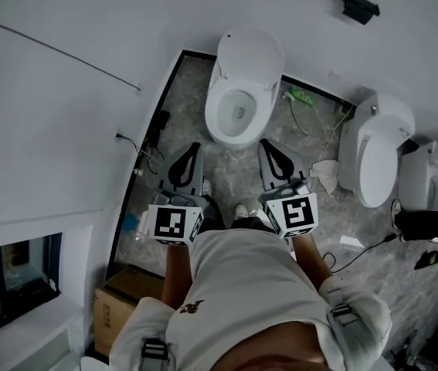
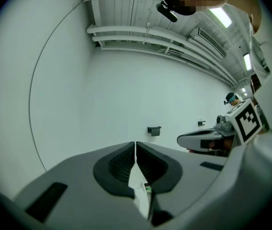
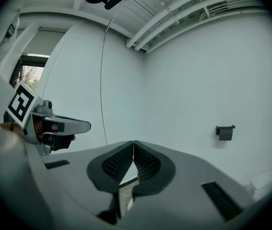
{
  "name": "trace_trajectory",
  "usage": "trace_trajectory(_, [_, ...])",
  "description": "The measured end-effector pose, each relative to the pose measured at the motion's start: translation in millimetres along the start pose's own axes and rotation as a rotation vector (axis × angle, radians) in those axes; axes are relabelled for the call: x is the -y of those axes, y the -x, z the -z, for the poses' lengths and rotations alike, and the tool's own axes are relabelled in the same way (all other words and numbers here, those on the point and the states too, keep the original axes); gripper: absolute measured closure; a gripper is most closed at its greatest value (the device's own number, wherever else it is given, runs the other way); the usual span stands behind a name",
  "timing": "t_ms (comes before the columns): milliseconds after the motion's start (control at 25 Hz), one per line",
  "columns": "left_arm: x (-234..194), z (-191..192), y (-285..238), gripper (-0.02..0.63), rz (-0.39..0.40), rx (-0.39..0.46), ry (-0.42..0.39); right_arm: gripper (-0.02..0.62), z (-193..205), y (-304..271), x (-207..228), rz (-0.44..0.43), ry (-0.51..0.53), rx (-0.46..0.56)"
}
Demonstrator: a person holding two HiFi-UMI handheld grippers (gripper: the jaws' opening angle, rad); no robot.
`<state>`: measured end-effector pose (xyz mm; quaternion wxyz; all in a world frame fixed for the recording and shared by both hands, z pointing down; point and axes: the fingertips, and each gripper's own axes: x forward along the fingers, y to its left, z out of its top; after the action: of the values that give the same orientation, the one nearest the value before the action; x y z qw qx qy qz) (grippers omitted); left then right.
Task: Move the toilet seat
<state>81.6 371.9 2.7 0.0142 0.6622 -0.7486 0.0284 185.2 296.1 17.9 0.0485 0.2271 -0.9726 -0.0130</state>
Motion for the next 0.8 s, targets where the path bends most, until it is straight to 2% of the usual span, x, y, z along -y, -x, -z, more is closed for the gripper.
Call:
trace_trajectory(120, [-19.8, 1.7, -13.9, 0.577, 0.035, 0.004, -0.004, 0.574, -6.0, -19.8, -3.4, 0.028, -0.002, 0.026])
trace_trajectory(400, [-65.7, -6.0, -49.2, 0.577, 0.139, 0.021, -0.011, 0.575, -15.7, -63.7, -0.4, 0.158, 0.009, 0.003])
trace_trajectory(520, [-86.2, -7.6, -66.0, 0.577, 0.184, 0.024, -0.008, 0.575, -18.7, -86.0, -3.8, 0.187, 0.012, 0.005])
trace_trajectory(800, [-131.4, 1.5, -94.3, 0.577, 0.282, 0.018, 0.006, 0.574, -17.9, -127.0, -11.3, 0.295, 0.024, -0.019])
